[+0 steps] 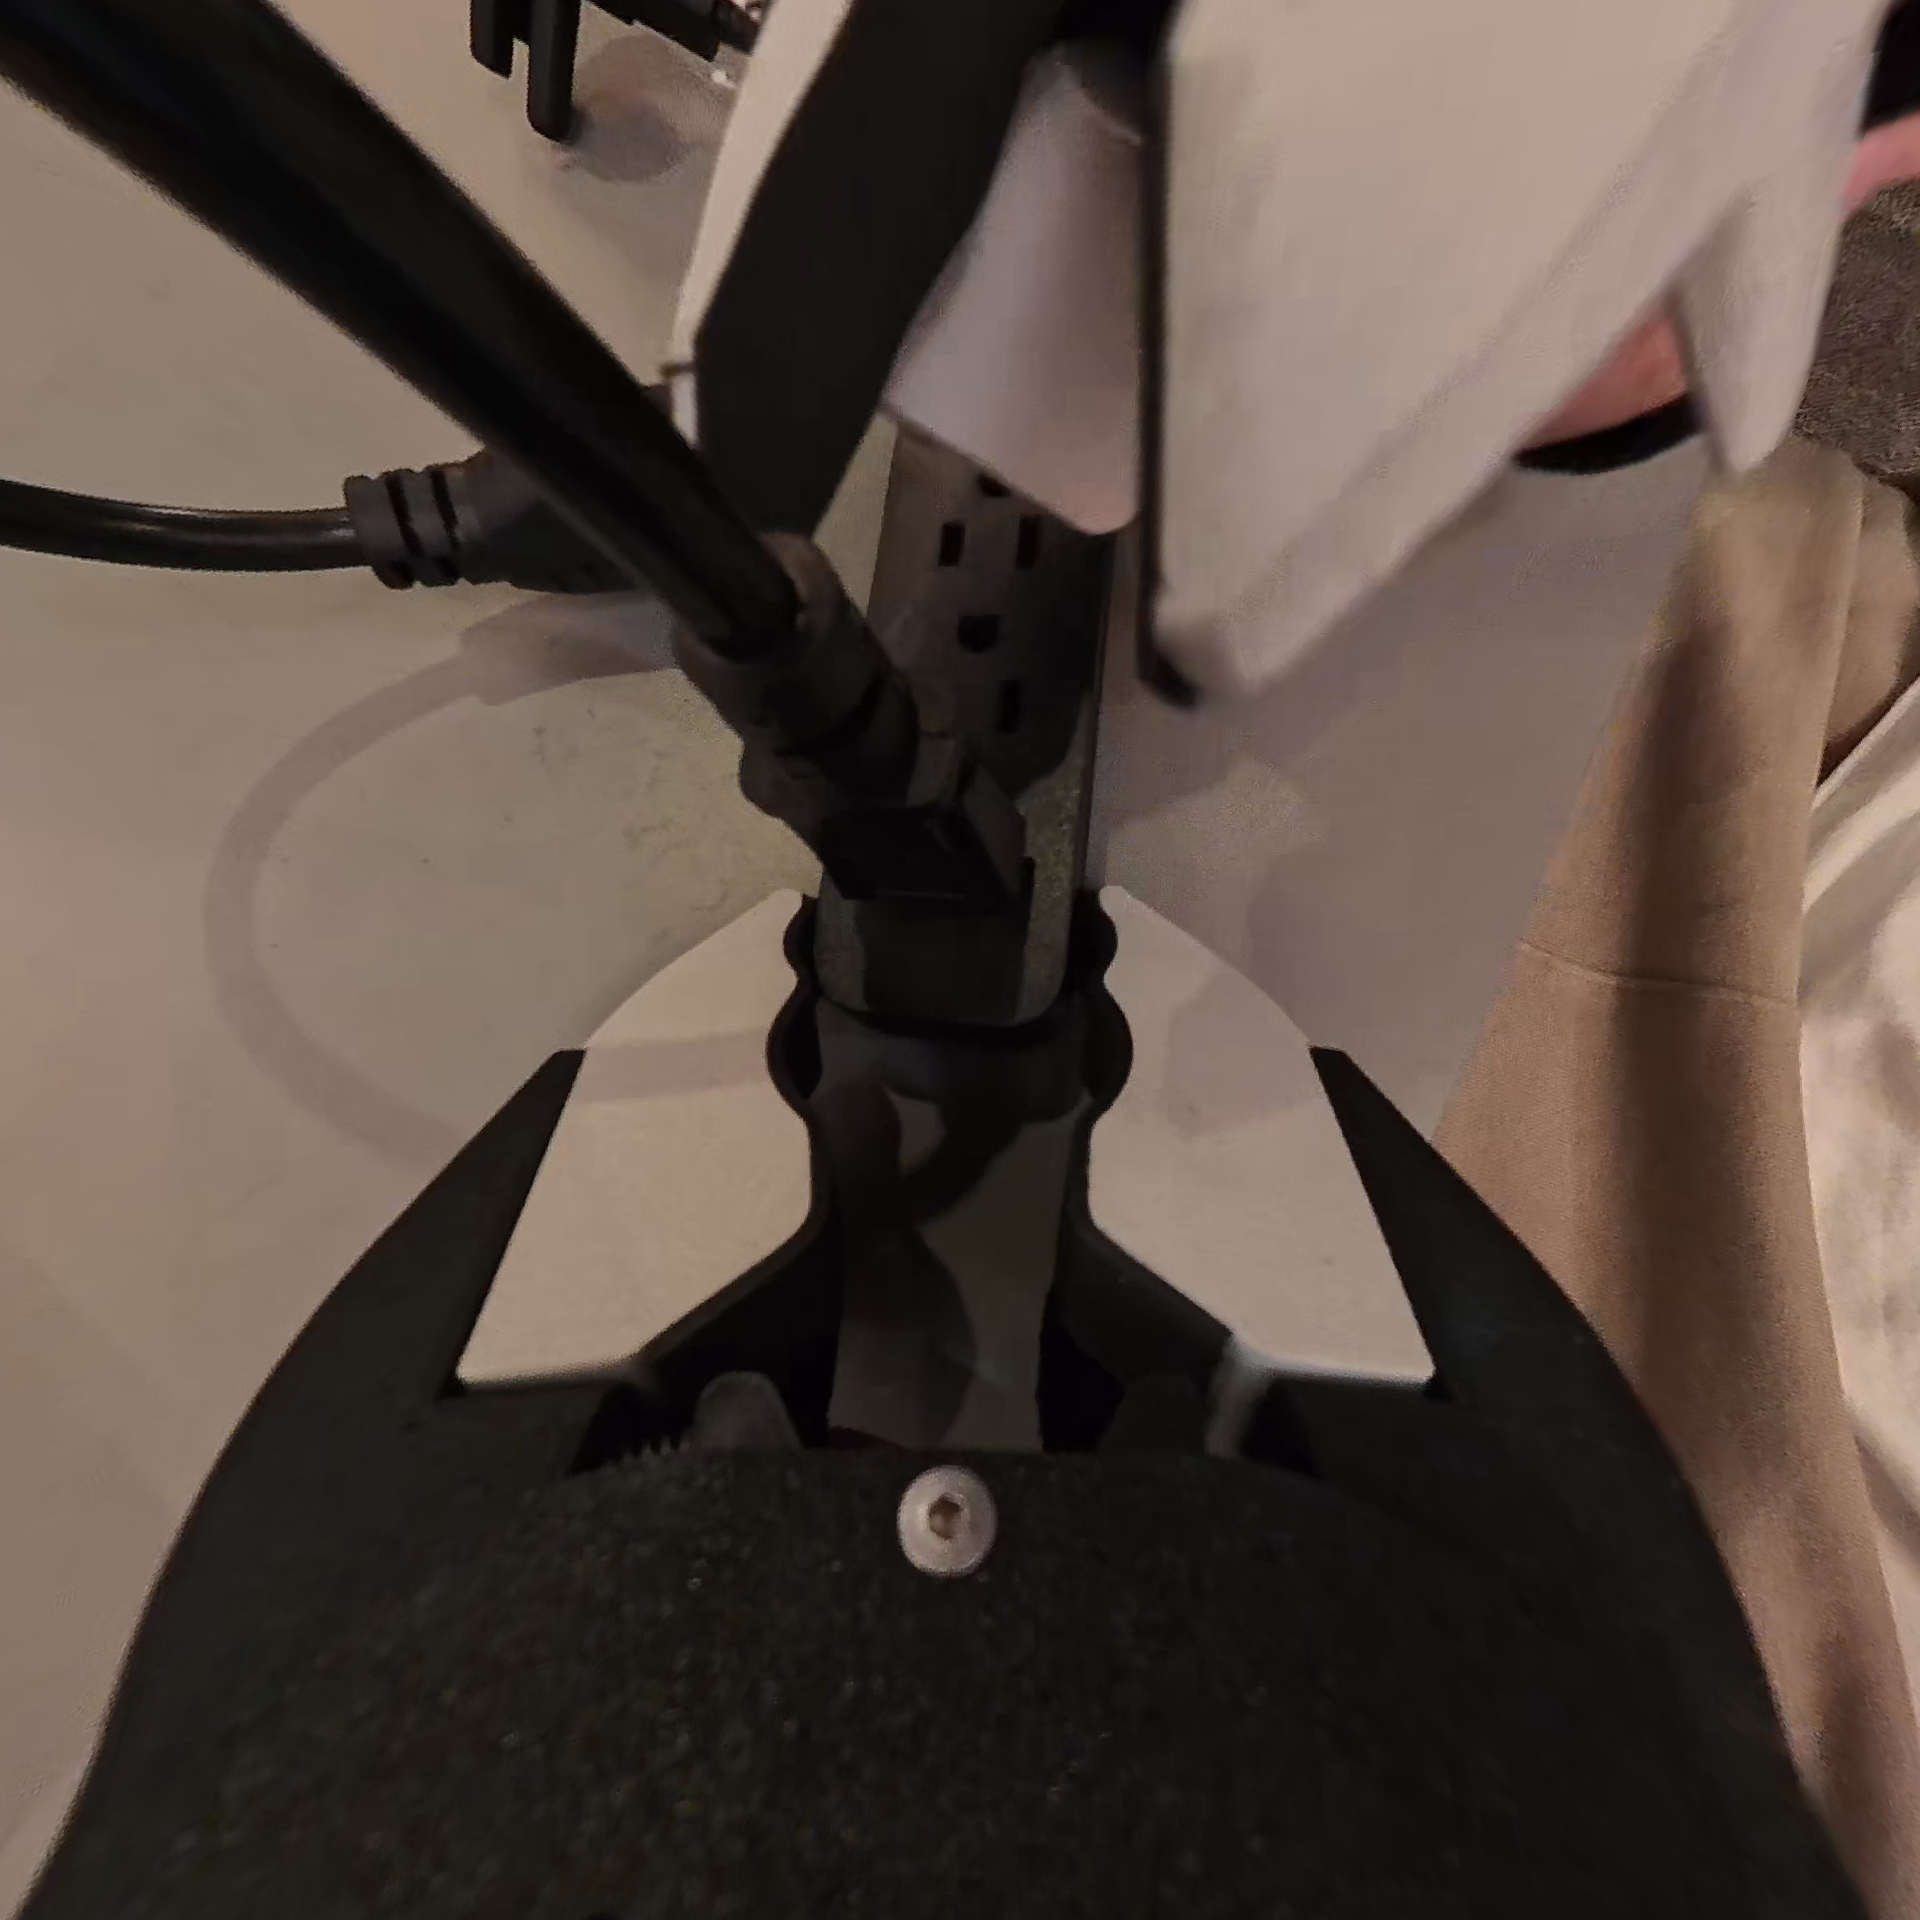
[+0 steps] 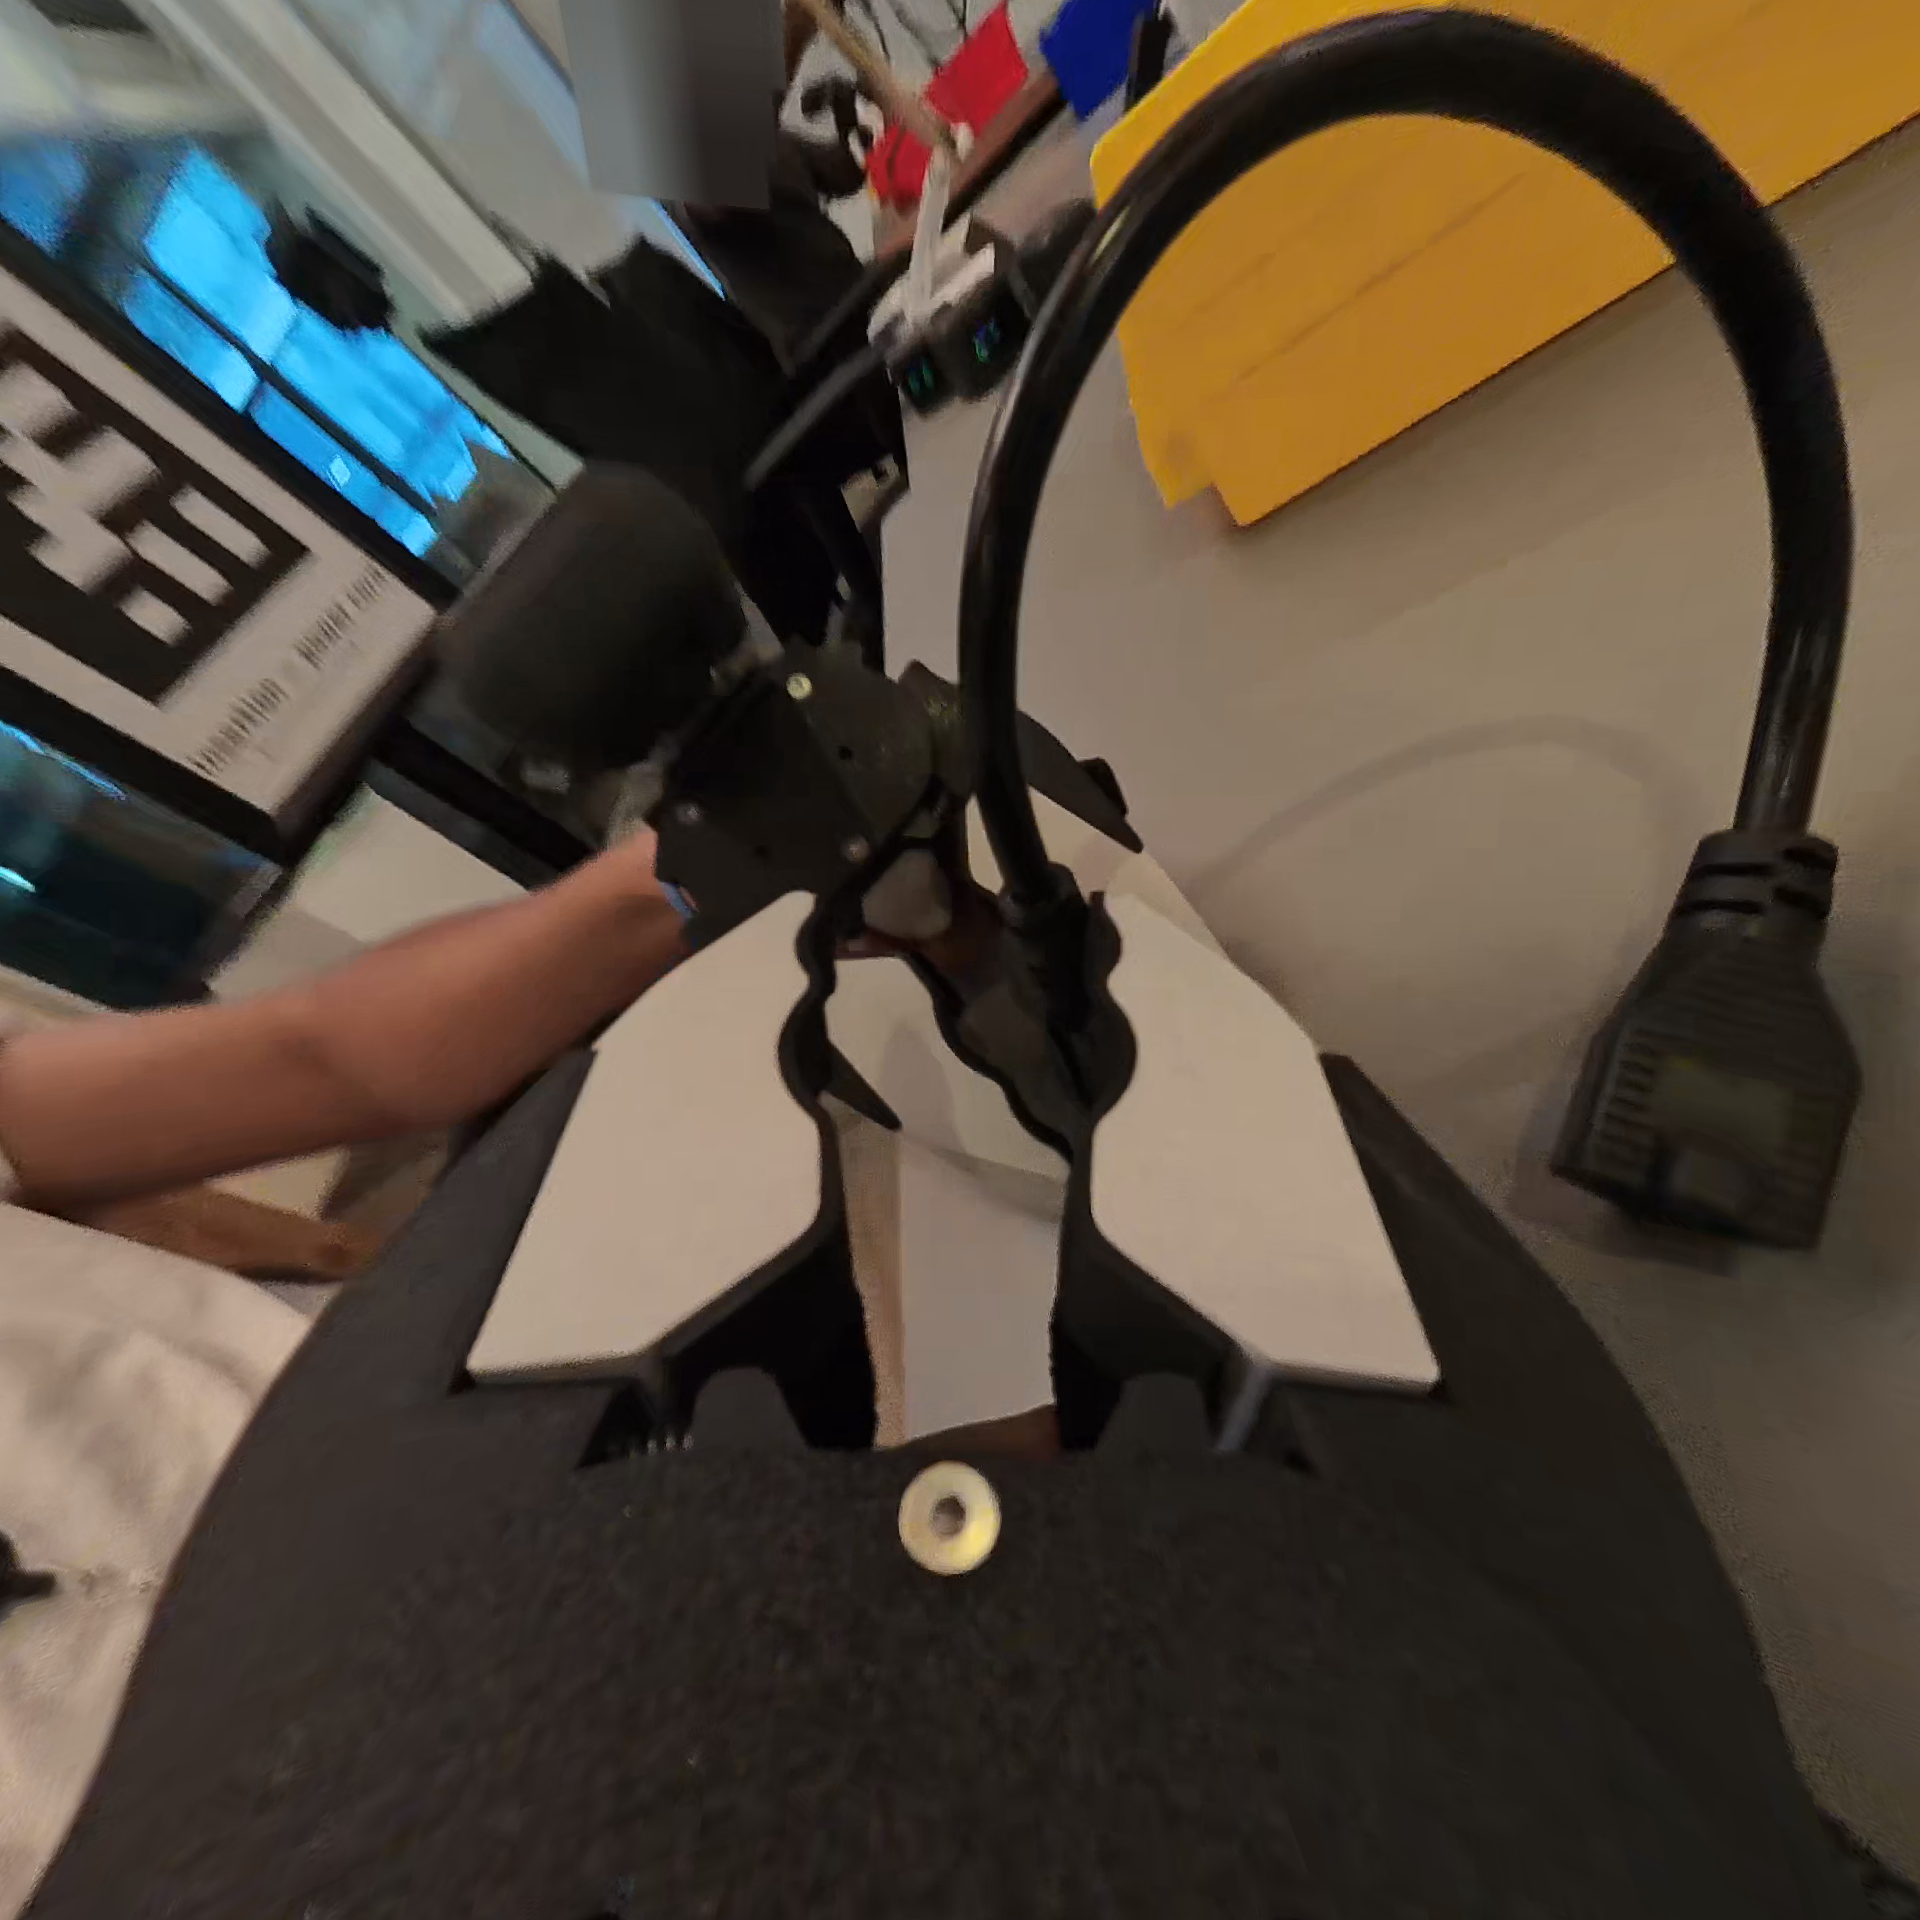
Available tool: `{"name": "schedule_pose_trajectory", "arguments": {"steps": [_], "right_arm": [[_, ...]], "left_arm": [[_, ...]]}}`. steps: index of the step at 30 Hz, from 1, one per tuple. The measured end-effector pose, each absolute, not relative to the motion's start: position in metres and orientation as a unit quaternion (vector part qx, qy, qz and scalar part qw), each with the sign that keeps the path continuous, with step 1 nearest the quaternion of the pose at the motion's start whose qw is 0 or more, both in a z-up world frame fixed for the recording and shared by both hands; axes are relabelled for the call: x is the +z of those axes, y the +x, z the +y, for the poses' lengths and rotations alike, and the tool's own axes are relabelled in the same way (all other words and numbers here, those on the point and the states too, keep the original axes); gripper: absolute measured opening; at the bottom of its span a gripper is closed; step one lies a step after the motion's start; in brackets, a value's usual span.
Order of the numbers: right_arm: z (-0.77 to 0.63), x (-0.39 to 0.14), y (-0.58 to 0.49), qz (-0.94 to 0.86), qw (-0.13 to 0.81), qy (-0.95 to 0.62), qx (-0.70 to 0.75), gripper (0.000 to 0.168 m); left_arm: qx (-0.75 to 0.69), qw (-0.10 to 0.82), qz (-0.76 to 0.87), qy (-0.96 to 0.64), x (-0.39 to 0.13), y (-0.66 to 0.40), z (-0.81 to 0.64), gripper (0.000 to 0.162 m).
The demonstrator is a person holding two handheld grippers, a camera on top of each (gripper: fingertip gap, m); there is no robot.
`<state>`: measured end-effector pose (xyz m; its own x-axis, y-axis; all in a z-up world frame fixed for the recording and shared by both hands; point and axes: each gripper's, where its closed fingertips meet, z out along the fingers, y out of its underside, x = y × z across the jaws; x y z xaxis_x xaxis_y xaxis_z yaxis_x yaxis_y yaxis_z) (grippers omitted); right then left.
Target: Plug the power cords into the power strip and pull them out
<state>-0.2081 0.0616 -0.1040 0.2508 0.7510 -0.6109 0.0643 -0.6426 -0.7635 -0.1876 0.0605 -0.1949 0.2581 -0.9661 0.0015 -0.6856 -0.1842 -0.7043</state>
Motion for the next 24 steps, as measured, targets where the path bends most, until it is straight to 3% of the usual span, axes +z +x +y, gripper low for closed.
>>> {"name": "schedule_pose_trajectory", "arguments": {"steps": [3,4,5,8,16,20,24], "right_arm": [[0.061,-0.101,-0.203,-0.238,0.287,-0.736,0.565,0.041],[0.065,-0.102,-0.199,-0.228,0.292,-0.742,0.558,0.028],[0.07,-0.101,-0.196,-0.217,0.307,-0.743,0.554,0.0],[0.074,-0.093,-0.191,-0.181,0.301,-0.729,0.587,0.0],[0.071,-0.115,-0.187,-0.231,0.292,-0.778,0.506,0.0],[0.072,-0.15,-0.181,-0.343,0.321,-0.822,0.321,0.0],[0.072,-0.156,-0.184,-0.4,0.356,-0.809,0.241,0.0]], "left_arm": [[-0.233,0.302,0.563,-0.733,-0.195,-0.188,0.06,0.046],[-0.232,0.302,0.563,-0.734,-0.195,-0.188,0.06,0.046],[-0.232,0.302,0.562,-0.734,-0.195,-0.188,0.061,0.047],[-0.232,0.302,0.562,-0.734,-0.195,-0.188,0.061,0.047],[-0.233,0.302,0.561,-0.735,-0.195,-0.188,0.061,0.047],[-0.232,0.302,0.561,-0.735,-0.195,-0.188,0.061,0.047],[-0.226,0.307,0.545,-0.747,-0.195,-0.19,0.067,0.047]]}}
